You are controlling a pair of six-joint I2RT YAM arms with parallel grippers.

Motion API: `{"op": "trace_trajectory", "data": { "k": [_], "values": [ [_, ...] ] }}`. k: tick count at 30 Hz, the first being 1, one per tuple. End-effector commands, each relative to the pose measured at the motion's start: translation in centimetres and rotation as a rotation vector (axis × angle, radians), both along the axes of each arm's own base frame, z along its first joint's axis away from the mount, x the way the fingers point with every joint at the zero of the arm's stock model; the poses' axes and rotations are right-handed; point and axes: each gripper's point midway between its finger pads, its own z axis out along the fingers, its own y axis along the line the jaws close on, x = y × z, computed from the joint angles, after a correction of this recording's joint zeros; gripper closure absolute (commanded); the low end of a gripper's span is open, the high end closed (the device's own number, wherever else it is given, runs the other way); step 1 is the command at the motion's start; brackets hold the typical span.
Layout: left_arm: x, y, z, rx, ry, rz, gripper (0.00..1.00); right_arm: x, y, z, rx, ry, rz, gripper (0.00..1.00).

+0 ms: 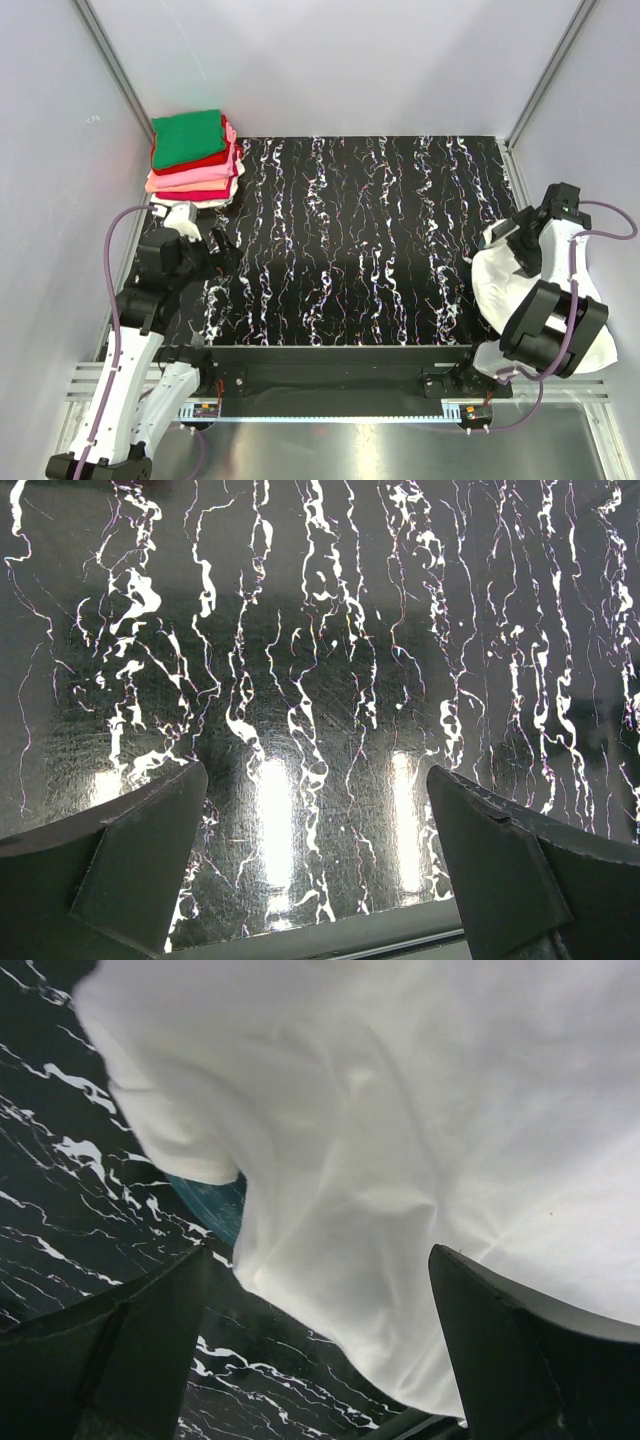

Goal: Fold and stack the t-shirts
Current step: Grab the tshirt from the pile, then move the tshirt to the center of the board

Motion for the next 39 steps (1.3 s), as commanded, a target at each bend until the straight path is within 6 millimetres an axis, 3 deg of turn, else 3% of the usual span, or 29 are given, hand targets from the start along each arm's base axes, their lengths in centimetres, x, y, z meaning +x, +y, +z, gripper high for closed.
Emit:
{"op": "trace_trajectory", "data": {
  "k": [1, 11, 15, 16, 18, 21, 24, 26, 27, 29, 30, 32, 33, 34, 35, 36, 37, 38, 39],
  "values": [
    [0.4, -0.5, 1.3, -0.016, -0.058, -0.023, 0.01, 1.7, 0.5, -1.0, 0.05, -0.055, 0.0, 0.05],
    [0.4, -0.4, 1.4, -0.015, -0.064, -0.02, 0.01, 2.8, -0.1, -3.2, 0.056, -0.037, -0.016, 0.21],
    [0.4, -0.4, 1.3, -0.016, -0.059, -0.021, 0.01, 2.7, 0.0, -4.4, 0.061, -0.031, -0.012, 0.43],
    [0.4, -0.4, 1.4, -0.015, -0.063, -0.018, 0.01, 2.6, 0.1, -4.5, 0.065, -0.03, -0.014, 0.56],
    [0.4, -0.4, 1.3, -0.015, -0.06, -0.018, 0.01, 2.7, 0.1, -4.7, 0.069, -0.033, -0.012, 0.67],
    [0.4, -0.4, 1.3, -0.015, -0.058, -0.018, 0.01, 2.7, 0.0, -4.2, 0.059, -0.038, -0.009, 0.95],
    [0.4, -0.4, 1.3, -0.015, -0.058, -0.018, 0.01, 2.8, 0.1, -1.1, 0.031, -0.098, -0.012, 1.0],
    [0.4, -0.4, 1.3, -0.016, -0.06, -0.019, 0.01, 2.9, 1.4, 2.2, 0.017, -0.156, 0.019, 1.0],
    [0.4, -0.4, 1.3, -0.015, -0.06, -0.018, 0.01, 3.9, 1.8, 5.1, -0.002, -0.22, 0.037, 1.0],
    [0.5, -0.4, 1.2, -0.015, -0.058, -0.018, 0.01, 4.4, 4.0, 8.7, 0.001, -0.289, 0.083, 1.0],
    [0.4, -0.4, 1.2, -0.015, -0.057, -0.019, 0.01, 5.9, 7.0, 12.2, 0.039, -0.387, 0.184, 1.0],
    [0.5, -0.3, 1.2, -0.015, -0.055, -0.014, 0.01, 7.8, 11.4, 15.9, 0.117, -0.513, 0.322, 1.0],
    [0.5, -0.3, 1.3, -0.014, -0.058, -0.013, 0.01, 8.2, 16.6, 19.3, 0.232, -0.605, 0.493, 1.0],
    [0.5, -0.2, 1.1, -0.012, -0.054, -0.004, 0.01, 8.4, 19.2, 20.9, 0.296, -0.643, 0.574, 1.0],
    [0.5, -0.1, 1.2, -0.01, -0.057, -0.001, 0.01, 9.4, 21.9, 24.1, 0.354, -0.708, 0.667, 1.0],
    [0.5, 0.0, 1.1, -0.007, -0.053, 0.007, 0.01, 7.2, 28.3, 26.4, 0.506, -0.727, 0.897, 1.0],
    [0.6, 0.2, 1.2, -0.004, -0.054, 0.019, 0.01, 7.6, 31.0, 27.0, 0.575, -0.715, 0.996, 1.0],
    [0.6, 0.3, 1.1, -0.003, -0.054, 0.023, 0.01, 5.9, 33.0, 32.7, 0.559, -0.846, 1.136, 1.0],
    [0.6, 0.4, 1.2, -0.001, -0.055, 0.029, 0.01, 5.1, 34.0, 34.9, 0.548, -0.899, 1.194, 1.0]
  ]
}}
